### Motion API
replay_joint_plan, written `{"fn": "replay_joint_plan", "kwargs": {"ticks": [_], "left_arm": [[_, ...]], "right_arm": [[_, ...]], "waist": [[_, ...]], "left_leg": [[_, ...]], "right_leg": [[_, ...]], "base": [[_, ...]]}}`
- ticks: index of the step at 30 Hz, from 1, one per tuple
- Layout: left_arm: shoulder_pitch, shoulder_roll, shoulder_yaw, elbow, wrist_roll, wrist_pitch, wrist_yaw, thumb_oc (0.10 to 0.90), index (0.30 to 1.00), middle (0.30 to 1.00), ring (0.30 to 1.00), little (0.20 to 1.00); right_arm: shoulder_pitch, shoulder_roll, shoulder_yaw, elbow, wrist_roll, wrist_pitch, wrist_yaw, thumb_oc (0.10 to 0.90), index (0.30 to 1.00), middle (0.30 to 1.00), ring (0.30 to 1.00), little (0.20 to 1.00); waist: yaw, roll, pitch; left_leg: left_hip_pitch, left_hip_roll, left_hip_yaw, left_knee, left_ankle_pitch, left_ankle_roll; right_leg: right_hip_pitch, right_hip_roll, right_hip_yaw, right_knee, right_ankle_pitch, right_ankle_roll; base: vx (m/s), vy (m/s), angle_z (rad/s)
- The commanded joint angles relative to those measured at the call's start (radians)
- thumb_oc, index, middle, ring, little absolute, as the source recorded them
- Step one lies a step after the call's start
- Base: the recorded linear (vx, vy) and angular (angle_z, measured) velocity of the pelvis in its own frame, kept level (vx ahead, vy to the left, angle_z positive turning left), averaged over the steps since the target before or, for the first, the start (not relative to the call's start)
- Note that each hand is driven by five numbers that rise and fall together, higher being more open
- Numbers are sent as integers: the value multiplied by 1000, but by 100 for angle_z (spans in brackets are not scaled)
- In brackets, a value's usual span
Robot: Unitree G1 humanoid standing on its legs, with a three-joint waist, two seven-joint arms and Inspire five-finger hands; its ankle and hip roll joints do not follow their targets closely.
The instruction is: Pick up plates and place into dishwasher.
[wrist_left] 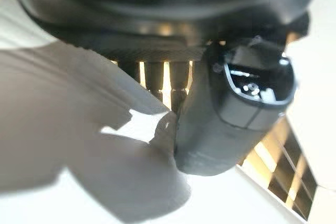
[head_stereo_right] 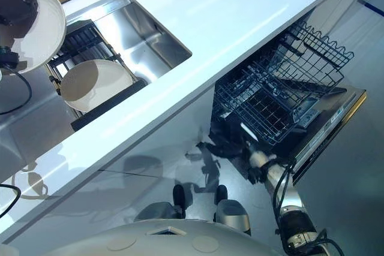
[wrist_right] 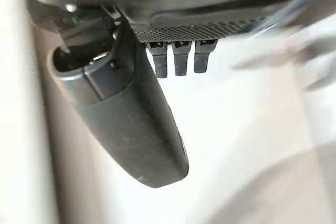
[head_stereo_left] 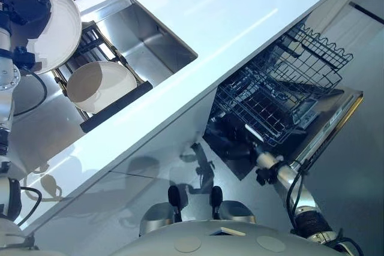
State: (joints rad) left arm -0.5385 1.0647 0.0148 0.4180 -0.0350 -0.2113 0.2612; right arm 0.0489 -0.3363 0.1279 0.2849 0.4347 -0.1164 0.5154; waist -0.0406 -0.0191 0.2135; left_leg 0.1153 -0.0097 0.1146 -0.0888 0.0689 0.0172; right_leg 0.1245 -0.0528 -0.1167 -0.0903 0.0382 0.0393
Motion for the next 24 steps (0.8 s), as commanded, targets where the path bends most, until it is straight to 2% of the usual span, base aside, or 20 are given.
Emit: {"fn": "replay_joint_plan", "kwargs": {"ticks": [1, 3, 5, 7, 9, 10, 11, 12, 15, 18, 21, 23, 24], "left_arm": [[-58, 85, 79, 25, 46, -205, 148, 100, 300, 300, 300, 200], [-33, 48, 95, -6, 126, -255, 221, 100, 300, 300, 300, 200], [-1, 25, 115, -53, 175, -270, 272, 100, 300, 300, 300, 200], [57, -36, 153, -185, 269, -258, 347, 100, 300, 300, 300, 200], [85, -64, 175, -261, 319, -234, 379, 100, 300, 300, 300, 200], [108, -80, 190, -304, 360, -240, 413, 100, 300, 300, 300, 200], [127, -103, 199, -345, 421, -226, 452, 100, 300, 300, 300, 200], [138, -118, 198, -361, 475, -235, 505, 100, 300, 300, 300, 200], [133, -126, 180, -414, 565, -215, 601, 100, 300, 300, 300, 200], [85, -123, 138, -430, 594, -193, 662, 100, 300, 300, 300, 200], [31, -142, 85, -433, 597, -171, 712, 100, 300, 300, 300, 200], [-4, -167, 58, -442, 596, -149, 737, 100, 300, 300, 300, 200], [-16, -188, 46, -435, 609, -149, 750, 100, 300, 300, 300, 200]], "right_arm": [[-71, -10, -91, -215, 293, 10, 31, 800, 900, 900, 900, 900], [-119, 8, -140, -296, 299, -17, -56, 800, 900, 900, 900, 900], [-148, 5, -171, -343, 277, -38, -132, 800, 900, 900, 900, 900], [-185, 0, -238, -402, 96, -152, -338, 800, 900, 900, 900, 900], [-192, -8, -267, -423, -15, -218, -438, 800, 900, 900, 900, 900], [-191, -25, -284, -440, -97, -292, -532, 800, 900, 900, 900, 900], [-191, -32, -301, -464, -141, -317, -582, 800, 900, 900, 900, 900], [-188, -37, -311, -478, -213, -370, -637, 800, 900, 900, 900, 900], [-191, -97, -333, -540, -286, -441, -729, 800, 900, 900, 900, 900], [-227, -149, -320, -595, -261, -438, -732, 800, 900, 900, 900, 900], [-276, -158, -283, -651, -120, -371, -589, 800, 900, 900, 900, 900], [-303, -153, -240, -698, 44, -292, -455, 800, 900, 900, 900, 900], [-320, -137, -216, -711, 70, -254, -424, 800, 900, 900, 900, 900]], "waist": [[-15, 59, -125], [-13, 59, -132], [-13, 63, -137], [-14, 66, -144], [-17, 68, -147], [-18, 68, -150], [-21, 69, -152], [-24, 70, -154], [-33, 69, -161], [-39, 67, -168], [-43, 66, -173], [-46, 64, -176], [-46, 62, -178]], "left_leg": [[17, -29, -29, 10, -114, 26], [18, -25, -30, 9, -113, 22], [12, -22, -27, 9, -106, 21], [16, -22, -26, 9, -106, 20], [20, -22, -25, 9, -107, 21], [23, -23, -26, 9, -108, 22], [25, -23, -27, 10, -109, 22], [28, -24, -28, 10, -110, 23], [33, -27, -29, 10, -114, 24], [34, -29, -33, 9, -116, 22], [34, -32, -35, 9, -116, 21], [31, -33, -37, 8, -115, 21], [30, -34, -38, 8, -115, 20]], "right_leg": [[-52, 63, -32, 139, -147, 4], [-50, 64, -34, 142, -152, -1], [-56, 65, -37, 143, -147, -7], [-54, 66, -35, 150, -154, -15], [-52, 67, -32, 154, -157, -17], [-51, 69, -27, 156, -160, -20], [-49, 71, -22, 159, -164, -22], [-48, 73, -17, 163, -166, -23], [-47, 79, -2, 168, -172, -26], [-48, 84, 12, 170, -173, -28], [-51, 87, 19, 172, -172, -29], [-56, 88, 24, 174, -172, -29], [-58, 87, 24, 174, -171, -28]], "base": [[-11, -63, 3], [-27, -32, 1], [-39, 6, -1], [-4, 18, -1], [0, 16, 0], [0, 0, 0], [15, 26, -7], [15, 20, -11], [13, 11, -11], [5, 4, -9], [-9, 1, -18], [-23, -3, -9], [0, 0, 0]]}}
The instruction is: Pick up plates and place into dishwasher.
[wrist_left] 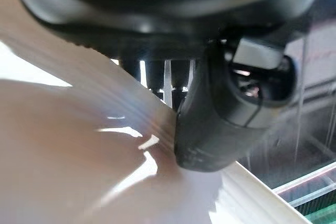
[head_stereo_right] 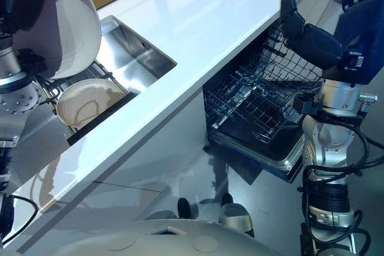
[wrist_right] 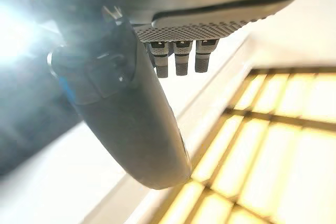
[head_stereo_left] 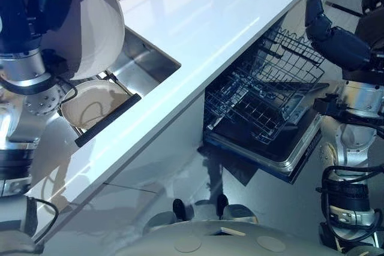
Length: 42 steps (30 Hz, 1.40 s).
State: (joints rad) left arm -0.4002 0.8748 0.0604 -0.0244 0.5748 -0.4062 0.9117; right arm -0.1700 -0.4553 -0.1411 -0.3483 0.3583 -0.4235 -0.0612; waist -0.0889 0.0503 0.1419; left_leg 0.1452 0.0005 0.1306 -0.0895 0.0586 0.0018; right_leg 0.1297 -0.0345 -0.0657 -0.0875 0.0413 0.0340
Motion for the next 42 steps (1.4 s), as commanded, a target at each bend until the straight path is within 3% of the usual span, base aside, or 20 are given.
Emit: {"fn": "replay_joint_plan", "kwargs": {"ticks": [1, 2, 4, 8, 17, 21, 28, 33, 42], "left_arm": [[-155, 2, 0, 8, 0, 46, 99, 100, 300, 300, 300, 200], [-188, -49, -43, 25, 22, 56, 142, 100, 300, 300, 300, 200], [-203, -86, -65, 39, 32, 57, 160, 100, 300, 300, 300, 200], [-213, -149, -95, 82, 34, 32, 173, 100, 300, 300, 300, 200], [-214, -294, -178, 219, 43, 0, 197, 100, 300, 300, 300, 200], [-200, -323, -212, 254, 58, -4, 191, 100, 300, 300, 300, 200], [-196, -339, -268, 351, 86, -34, 201, 100, 300, 300, 300, 200], [-203, -343, -301, 394, 83, -52, 209, 100, 300, 300, 300, 200], [-195, -368, -338, 400, 115, -55, 215, 100, 300, 300, 300, 200]], "right_arm": [[-101, -18, 52, -78, 146, 54, 152, 800, 900, 900, 900, 900], [-147, 8, 139, -95, 201, 145, 203, 800, 900, 900, 900, 900], [-174, 32, 186, -85, 226, 188, 213, 800, 900, 900, 900, 900], [-199, 80, 245, -63, 270, 212, 215, 800, 900, 900, 900, 900], [-233, 221, 331, 16, 264, 212, 112, 800, 900, 900, 900, 900], [-222, 252, 350, 65, 282, 222, 87, 800, 900, 900, 900, 900], [-200, 295, 376, 165, 426, 279, 119, 800, 900, 900, 900, 900], [-191, 304, 399, 200, 434, 274, 132, 800, 900, 900, 900, 900], [-168, 318, 436, 263, 454, 325, 139, 800, 900, 900, 900, 900]], "waist": [[3, -7, -106], [6, -14, -112], [11, -19, -117], [19, -26, -125], [30, -33, -139], [32, -34, -141], [32, -37, -144], [32, -37, -145], [32, -34, -139]], "left_leg": [[0, -44, -54, 9, -104, 36], [-2, -47, -57, 9, -105, 36], [-3, -49, -59, 9, -104, 35], [-3, -50, -59, 8, -103, 36], [3, -54, -50, 4, -106, 40], [3, -54, -50, 2, -105, 42], [1, -54, -47, 2, -104, 45], [6, -54, -47, 2, -111, 45], [7, -53, -48, 2, -110, 47]], "right_leg": [[-63, 69, -27, 171, -174, -23], [-63, 68, -25, 167, -171, -23], [-61, 67, -27, 162, -168, -22], [-56, 65, -32, 150, -160, -20], [-40, 63, -30, 113, -137, -13], [-37, 63, -28, 106, -132, -12], [-33, 60, -33, 98, -124, -10], [-23, 56, -38, 92, -128, -7], [-20, 51, -47, 92, -129, -5]], "base": [[0, 0, 0], [0, 0, 0], [6, -9, 3], [24, -22, 8], [19, -3, 1], [0, 0, 0], [6, 0, -1], [15, 3, 0], [4, 1, 0]]}}
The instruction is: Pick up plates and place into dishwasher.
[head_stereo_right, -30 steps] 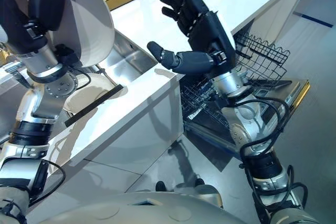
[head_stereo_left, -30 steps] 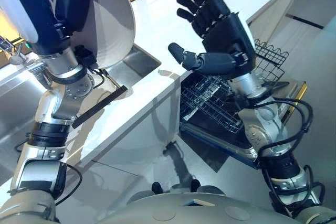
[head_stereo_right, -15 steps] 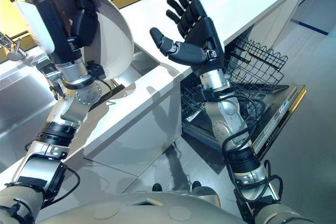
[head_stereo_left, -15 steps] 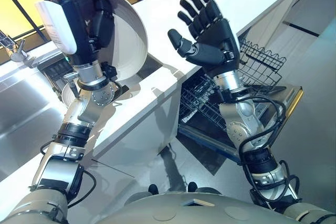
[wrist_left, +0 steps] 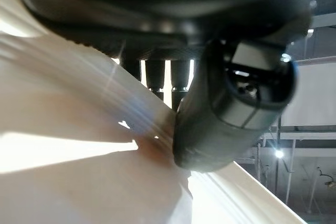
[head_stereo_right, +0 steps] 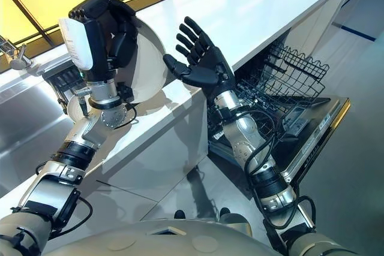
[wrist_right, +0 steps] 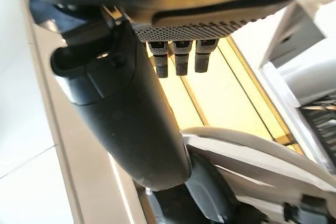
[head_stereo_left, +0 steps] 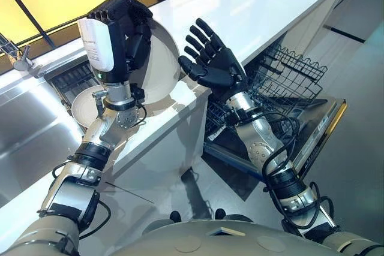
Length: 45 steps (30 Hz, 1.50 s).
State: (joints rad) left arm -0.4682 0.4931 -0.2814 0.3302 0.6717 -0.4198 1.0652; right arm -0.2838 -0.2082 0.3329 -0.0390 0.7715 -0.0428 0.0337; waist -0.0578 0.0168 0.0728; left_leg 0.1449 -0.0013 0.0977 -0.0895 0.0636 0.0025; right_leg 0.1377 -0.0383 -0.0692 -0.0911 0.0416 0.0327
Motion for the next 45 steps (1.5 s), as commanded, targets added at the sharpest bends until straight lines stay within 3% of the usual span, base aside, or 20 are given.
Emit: {"fn": "replay_joint_plan", "kwargs": {"ticks": [1, 7, 15, 25, 27, 28, 45], "left_arm": [[-125, 14, -3, 40, 16, -37, 59, 100, 300, 300, 300, 200], [-116, 9, -15, 43, 14, -35, 60, 100, 300, 300, 300, 200], [-113, 1, -26, 30, 36, -82, 93, 100, 300, 300, 300, 200], [-80, -34, -35, -75, 44, -102, 37, 100, 300, 300, 300, 200], [-78, -38, -47, -84, 39, -103, 25, 100, 300, 300, 300, 200], [-75, -43, -51, -83, 37, -106, 21, 100, 300, 300, 300, 200], [28, -112, -88, -78, -22, -159, -113, 100, 300, 300, 300, 200]], "right_arm": [[-50, 69, -35, -45, 52, -47, 41, 800, 900, 900, 900, 900], [-38, 75, -23, -37, 72, 1, 53, 800, 900, 900, 900, 900], [-32, 58, 0, 11, 27, 79, 58, 800, 900, 900, 900, 900], [-24, 51, -2, 15, 47, 104, 56, 800, 900, 900, 900, 900], [-24, 51, 1, 10, 52, 97, 49, 676, 794, 794, 794, 776], [-25, 53, 2, 10, 52, 87, 41, 100, 300, 300, 300, 200], [28, 72, -10, -12, 67, 28, 23, 100, 300, 300, 300, 200]], "waist": [[1, -1, -68], [1, -2, -66], [1, -3, -63], [9, -10, -54], [8, -10, -52], [8, -10, -51], [12, -14, -38]], "left_leg": [[8, -51, -16, 2, -115, 47], [7, -51, -17, 2, -113, 48], [7, -50, -21, 2, -112, 47], [11, -52, -34, 2, -112, 49], [12, -52, -35, 2, -113, 50], [13, -52, -35, 2, -113, 50], [26, -53, -31, 2, -119, 57]], "right_leg": [[-28, 55, -44, 96, -129, -3], [-27, 53, -48, 95, -128, -2], [-27, 54, -47, 92, -127, -2], [-22, 54, -54, 95, -131, -2], [-22, 56, -52, 96, -131, -2], [-22, 56, -52, 97, -131, -2], [-16, 59, -40, 91, -127, 2]], "base": [[0, 0, 0], [0, 0, 0], [0, 0, 0], [0, 0, 0], [0, 0, 0], [0, 0, 0], [3, -4, -1]]}}
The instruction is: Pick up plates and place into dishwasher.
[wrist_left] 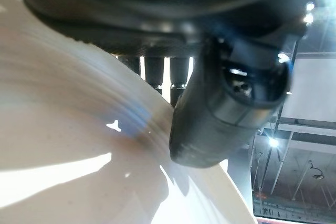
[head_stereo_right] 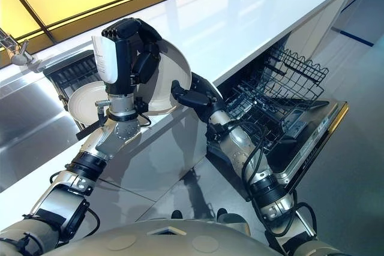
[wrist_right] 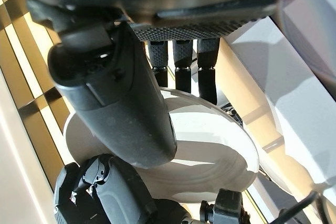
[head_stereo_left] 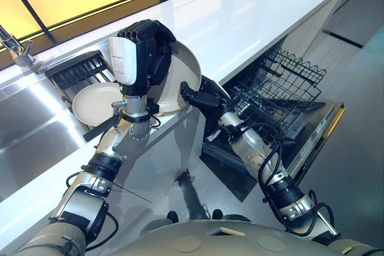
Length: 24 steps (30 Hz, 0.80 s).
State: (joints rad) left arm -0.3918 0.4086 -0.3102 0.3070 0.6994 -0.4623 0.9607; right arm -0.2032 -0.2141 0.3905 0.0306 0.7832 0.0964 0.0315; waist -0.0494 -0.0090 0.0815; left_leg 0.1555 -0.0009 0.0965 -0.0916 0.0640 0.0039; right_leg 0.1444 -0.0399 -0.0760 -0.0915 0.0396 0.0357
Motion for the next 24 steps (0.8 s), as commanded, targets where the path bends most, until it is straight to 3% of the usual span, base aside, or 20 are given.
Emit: {"fn": "replay_joint_plan", "kwargs": {"ticks": [1, 4, 5, 6, 7, 12, 13, 15, 18, 24], "left_arm": [[-47, -29, -63, -56, -52, -112, -14, 100, 300, 300, 300, 200], [-45, -33, -74, -44, -79, -105, -42, 100, 300, 300, 300, 200], [-41, -33, -73, -40, -105, -107, -61, 180, 368, 368, 368, 280], [-35, -37, -71, -38, -165, -108, -109, 418, 573, 573, 573, 518], [-27, -40, -67, -36, -225, -109, -153, 800, 900, 900, 900, 900], [32, -89, -20, -9, -692, -137, -549, 800, 900, 900, 900, 900], [53, -113, 3, -16, -871, -115, -708, 800, 900, 900, 900, 900], [60, -131, 17, -26, -1080, -81, -901, 800, 900, 900, 900, 900], [64, -150, 18, -70, -1248, -19, -1063, 800, 900, 900, 900, 900], [27, -134, 43, -134, -1362, 45, -1114, 800, 900, 900, 900, 900]], "right_arm": [[-52, 78, -68, -80, 55, -114, 27, 100, 300, 300, 300, 200], [-50, 77, -66, -80, 58, -128, 30, 100, 300, 300, 300, 200], [-49, 76, -67, -81, 60, -133, 32, 100, 300, 300, 300, 200], [-49, 75, -70, -87, 61, -142, 28, 100, 300, 300, 300, 200], [-48, 74, -73, -90, 54, -154, 27, 100, 300, 300, 300, 200], [-57, 62, -125, -134, 7, -198, 4, 100, 300, 300, 300, 200], [-80, 49, -158, -152, -33, -217, -28, 100, 300, 300, 300, 200], [-119, 30, -204, -168, -120, -240, -94, 100, 300, 300, 300, 200], [-188, -15, -268, -154, -261, -276, -211, 100, 300, 300, 300, 200], [-317, -147, -353, -36, -423, -317, -375, 100, 300, 300, 300, 200]], "waist": [[4, 12, -46], [4, 11, -44], [5, 11, -44], [6, 11, -43], [7, 12, -41], [15, 10, -37], [19, 8, -36], [21, 7, -38], [27, 10, -39], [35, 13, -47]], "left_leg": [[15, -54, -31, 4, -119, 56], [18, -54, -30, 4, -120, 56], [18, -53, -29, 4, -120, 56], [19, -52, -29, 4, -120, 56], [19, -52, -30, 4, -120, 56], [20, -50, -32, 5, -120, 54], [20, -49, -34, 5, -120, 55], [21, -49, -38, 5, -121, 54], [24, -49, -43, 7, -124, 54], [22, -52, -60, 6, -119, 51]], "right_leg": [[-23, 61, -34, 92, -125, -1], [-22, 61, -33, 92, -126, -1], [-22, 61, -34, 92, -126, -1], [-22, 62, -34, 92, -126, -2], [-22, 62, -34, 93, -126, -2], [-20, 61, -38, 93, -126, -2], [-19, 61, -38, 94, -126, -4], [-19, 62, -39, 95, -127, -5], [-15, 62, -40, 96, -126, -6], [-14, 62, -41, 87, -116, -5]], "base": [[16, -22, -4], [8, -14, -2], [8, -21, -3], [6, -20, -4], [4, -19, -4], [-1, -9, -1], [-7, -31, 1], [0, 0, 0], [3, -5, 4], [1, 0, 1]]}}
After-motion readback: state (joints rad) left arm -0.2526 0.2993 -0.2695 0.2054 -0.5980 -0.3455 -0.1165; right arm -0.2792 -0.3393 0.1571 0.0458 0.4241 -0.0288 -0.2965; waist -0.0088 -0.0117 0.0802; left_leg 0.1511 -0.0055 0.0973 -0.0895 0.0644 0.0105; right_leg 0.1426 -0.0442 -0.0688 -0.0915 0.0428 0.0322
